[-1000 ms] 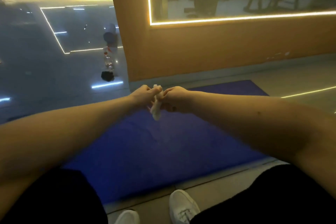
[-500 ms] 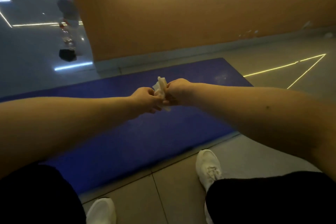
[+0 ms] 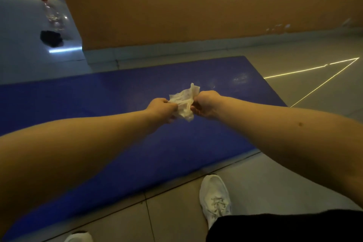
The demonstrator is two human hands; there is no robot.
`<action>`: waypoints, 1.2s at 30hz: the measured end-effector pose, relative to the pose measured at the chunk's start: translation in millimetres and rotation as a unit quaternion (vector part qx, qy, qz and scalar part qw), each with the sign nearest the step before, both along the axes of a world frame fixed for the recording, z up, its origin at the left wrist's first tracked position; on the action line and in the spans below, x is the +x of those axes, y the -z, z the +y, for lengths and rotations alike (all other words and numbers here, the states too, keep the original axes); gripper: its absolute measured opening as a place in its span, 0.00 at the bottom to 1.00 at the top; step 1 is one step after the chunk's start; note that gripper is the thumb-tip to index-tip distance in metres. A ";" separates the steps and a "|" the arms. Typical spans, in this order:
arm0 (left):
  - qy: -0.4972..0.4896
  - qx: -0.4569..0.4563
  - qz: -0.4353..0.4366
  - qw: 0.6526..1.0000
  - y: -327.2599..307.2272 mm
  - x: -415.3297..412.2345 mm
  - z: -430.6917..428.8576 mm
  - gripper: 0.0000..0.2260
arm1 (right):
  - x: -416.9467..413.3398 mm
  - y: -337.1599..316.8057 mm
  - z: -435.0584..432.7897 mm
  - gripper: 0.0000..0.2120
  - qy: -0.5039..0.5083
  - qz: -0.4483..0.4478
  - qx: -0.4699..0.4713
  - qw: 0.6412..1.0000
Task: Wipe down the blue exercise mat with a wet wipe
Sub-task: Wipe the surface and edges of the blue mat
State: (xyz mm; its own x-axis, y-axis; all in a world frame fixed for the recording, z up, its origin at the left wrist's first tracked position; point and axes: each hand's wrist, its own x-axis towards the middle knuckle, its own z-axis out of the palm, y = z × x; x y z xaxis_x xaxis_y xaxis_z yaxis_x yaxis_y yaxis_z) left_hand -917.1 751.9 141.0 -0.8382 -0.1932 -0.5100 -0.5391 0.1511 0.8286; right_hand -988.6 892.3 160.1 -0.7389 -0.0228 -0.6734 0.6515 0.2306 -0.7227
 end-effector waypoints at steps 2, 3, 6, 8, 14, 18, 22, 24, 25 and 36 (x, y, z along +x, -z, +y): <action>-0.015 0.011 0.003 1.000 1.2 -5.4 -0.3 0.07 | -6.9 7.0 5.2 0.08 -0.001 -0.008 0.006 1.000; -0.018 0.011 0.007 1.000 1.1 -7.7 -1.1 0.09 | -10.6 11.1 7.9 0.10 0.003 -0.019 -0.010 1.000; -0.009 -0.006 0.020 1.000 -3.3 -13.3 -1.6 0.11 | -16.4 16.3 12.1 0.15 0.001 -0.072 -0.123 0.990; -0.004 -0.008 0.019 1.000 -7.6 -14.2 -1.0 0.10 | -15.4 16.1 11.7 0.17 -0.049 -0.081 -0.122 0.988; 0.008 -0.054 0.012 0.998 -12.3 1.7 -8.7 0.11 | -6.5 22.2 8.6 0.10 -0.119 -0.030 -0.005 0.992; 0.001 -0.051 0.010 0.999 -9.5 8.4 -13.7 0.11 | -0.2 13.0 9.3 0.11 -0.051 -0.020 -0.076 0.996; 0.020 -0.038 0.050 0.998 -1.5 10.7 -9.4 0.30 | 6.3 13.3 11.0 0.17 0.002 -0.035 -0.112 0.993; 0.113 -0.089 0.103 0.984 2.2 9.8 -8.9 0.41 | 8.7 13.5 14.2 0.13 0.024 -0.047 -0.143 0.988; 0.154 -0.105 0.115 0.976 2.5 9.4 -8.6 0.41 | 10.6 12.9 14.4 0.11 0.028 -0.046 -0.146 0.988; 0.185 -0.233 0.086 0.951 14.8 -20.4 3.4 0.09 | 15.0 30.3 27.3 0.10 -0.113 -0.012 0.002 0.994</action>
